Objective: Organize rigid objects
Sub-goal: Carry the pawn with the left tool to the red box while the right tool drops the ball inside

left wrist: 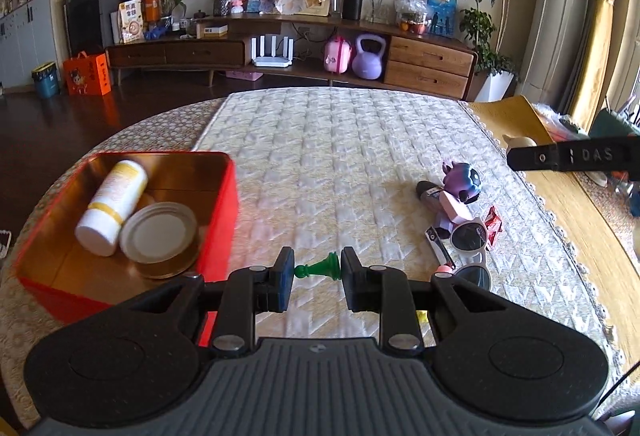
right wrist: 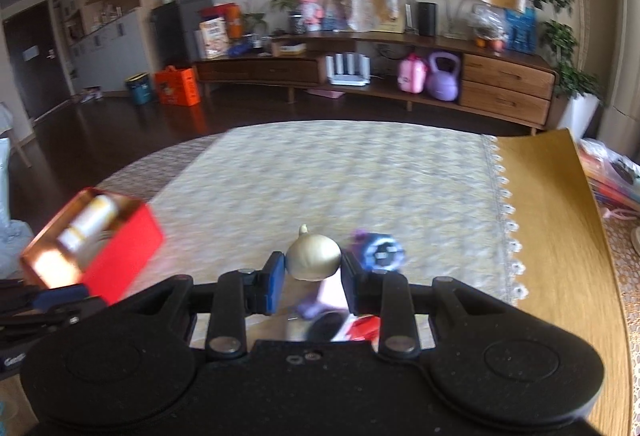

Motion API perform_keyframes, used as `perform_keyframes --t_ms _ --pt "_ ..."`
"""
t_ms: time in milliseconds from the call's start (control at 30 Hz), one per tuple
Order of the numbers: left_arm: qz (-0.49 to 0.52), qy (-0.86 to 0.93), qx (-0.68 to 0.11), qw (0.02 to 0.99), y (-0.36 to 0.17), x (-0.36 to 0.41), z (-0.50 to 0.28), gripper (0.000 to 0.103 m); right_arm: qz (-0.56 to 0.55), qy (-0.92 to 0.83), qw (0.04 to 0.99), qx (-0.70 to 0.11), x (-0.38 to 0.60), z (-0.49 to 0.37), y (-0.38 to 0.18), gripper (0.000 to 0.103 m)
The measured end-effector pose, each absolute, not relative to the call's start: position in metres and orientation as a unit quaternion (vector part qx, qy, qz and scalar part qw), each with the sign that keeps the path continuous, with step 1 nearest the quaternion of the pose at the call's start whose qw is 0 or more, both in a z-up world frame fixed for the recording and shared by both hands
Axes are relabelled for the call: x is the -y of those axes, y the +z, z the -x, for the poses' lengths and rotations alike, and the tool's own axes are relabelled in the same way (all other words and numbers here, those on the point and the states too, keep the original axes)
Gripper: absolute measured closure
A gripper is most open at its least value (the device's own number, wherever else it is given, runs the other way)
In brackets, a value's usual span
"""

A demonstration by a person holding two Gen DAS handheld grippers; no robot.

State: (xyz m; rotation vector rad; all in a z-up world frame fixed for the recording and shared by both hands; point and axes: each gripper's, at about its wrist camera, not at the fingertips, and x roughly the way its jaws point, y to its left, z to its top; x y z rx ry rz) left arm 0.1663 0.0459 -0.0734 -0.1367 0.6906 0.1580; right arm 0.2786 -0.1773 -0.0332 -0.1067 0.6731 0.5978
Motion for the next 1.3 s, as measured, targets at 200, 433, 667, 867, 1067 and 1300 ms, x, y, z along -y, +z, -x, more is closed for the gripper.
perform_keyframes --t_ms 200,433,667,867,1067,1300 --pt "0.090 0.089 -0.335 0.934 -0.060 -0.071 -0.147 0.079 0.070 0.322 0.890 -0.316 0.145 -0.245 -0.020 0.073" --pt "0.099 0.104 -0.325 0.935 -0.046 -0.103 -0.130 0.079 0.088 0.355 0.882 -0.299 0.103 -0.216 -0.008 0.073" --pt "0.099 0.121 -0.333 0.930 -0.045 -0.141 -0.121 0.078 0.110 0.378 0.870 -0.295 0.062 -0.200 -0.007 0.073" --pt "0.100 0.143 -0.351 0.920 -0.055 -0.179 -0.125 0.078 0.129 0.391 0.858 -0.306 0.027 -0.201 -0.016 0.073" --pt "0.086 0.157 -0.379 0.908 -0.070 -0.208 -0.139 0.078 0.151 0.395 0.850 -0.314 -0.008 -0.212 -0.032 0.073" --pt "0.078 0.159 -0.418 0.891 -0.088 -0.225 -0.156 0.078 0.183 0.394 0.843 -0.317 -0.047 -0.232 -0.052 0.073"
